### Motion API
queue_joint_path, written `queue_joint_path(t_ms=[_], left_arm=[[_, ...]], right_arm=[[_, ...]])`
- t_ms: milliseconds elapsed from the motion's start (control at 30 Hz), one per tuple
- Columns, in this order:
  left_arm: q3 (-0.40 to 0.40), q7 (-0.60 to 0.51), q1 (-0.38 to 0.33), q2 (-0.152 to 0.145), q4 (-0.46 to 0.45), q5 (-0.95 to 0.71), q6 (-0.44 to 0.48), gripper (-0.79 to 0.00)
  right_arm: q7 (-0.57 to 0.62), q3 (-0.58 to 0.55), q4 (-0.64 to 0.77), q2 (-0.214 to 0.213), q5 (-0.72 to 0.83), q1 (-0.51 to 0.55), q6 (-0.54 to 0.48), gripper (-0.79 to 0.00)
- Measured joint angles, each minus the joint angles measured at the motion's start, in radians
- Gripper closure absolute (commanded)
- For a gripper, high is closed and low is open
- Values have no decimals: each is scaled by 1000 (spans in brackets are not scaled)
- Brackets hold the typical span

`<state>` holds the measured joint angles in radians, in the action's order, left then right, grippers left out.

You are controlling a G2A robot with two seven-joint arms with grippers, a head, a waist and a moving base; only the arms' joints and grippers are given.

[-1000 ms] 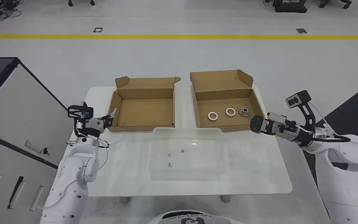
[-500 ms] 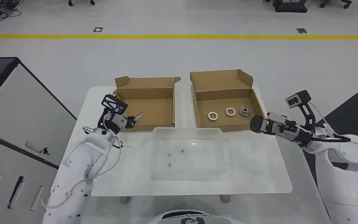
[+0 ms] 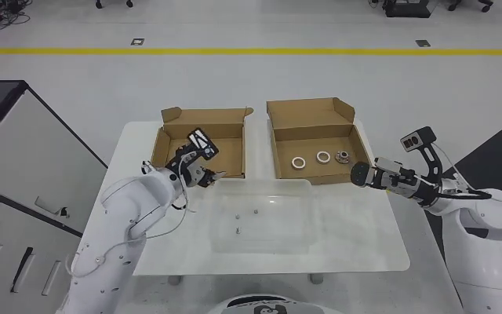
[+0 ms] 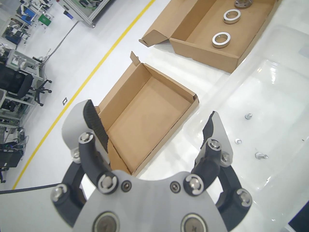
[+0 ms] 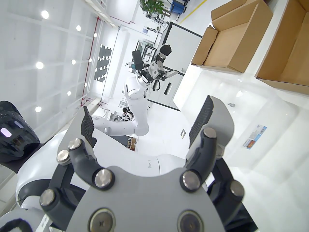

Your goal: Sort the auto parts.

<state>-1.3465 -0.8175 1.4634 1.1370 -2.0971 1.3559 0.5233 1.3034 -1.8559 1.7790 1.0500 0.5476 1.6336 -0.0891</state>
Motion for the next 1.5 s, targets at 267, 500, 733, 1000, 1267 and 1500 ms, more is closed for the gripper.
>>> queue_joint_path(t_ms=[267,500,733,1000,1267,1500], left_arm=[[98,-279,-76,-2,-27,-154,90,-785],[231,-381,-153,-13,9,-244,99,-785],[404,-448,-250,-52,90,-299,32,-785],[475,-487,-329,-85,84,-368,-8,-785],[475,-487,-328,-84,84,-368,-8,-785],[505,-469,-330,-90,61,-333,10,-785]], right_arm=[[0,0,0,0,0,0,0,-785],[0,0,0,0,0,0,0,-785],[0,0,0,0,0,0,0,-785],[0,0,0,0,0,0,0,-785],[0,0,0,0,0,0,0,-785],[0,0,0,0,0,0,0,-785]])
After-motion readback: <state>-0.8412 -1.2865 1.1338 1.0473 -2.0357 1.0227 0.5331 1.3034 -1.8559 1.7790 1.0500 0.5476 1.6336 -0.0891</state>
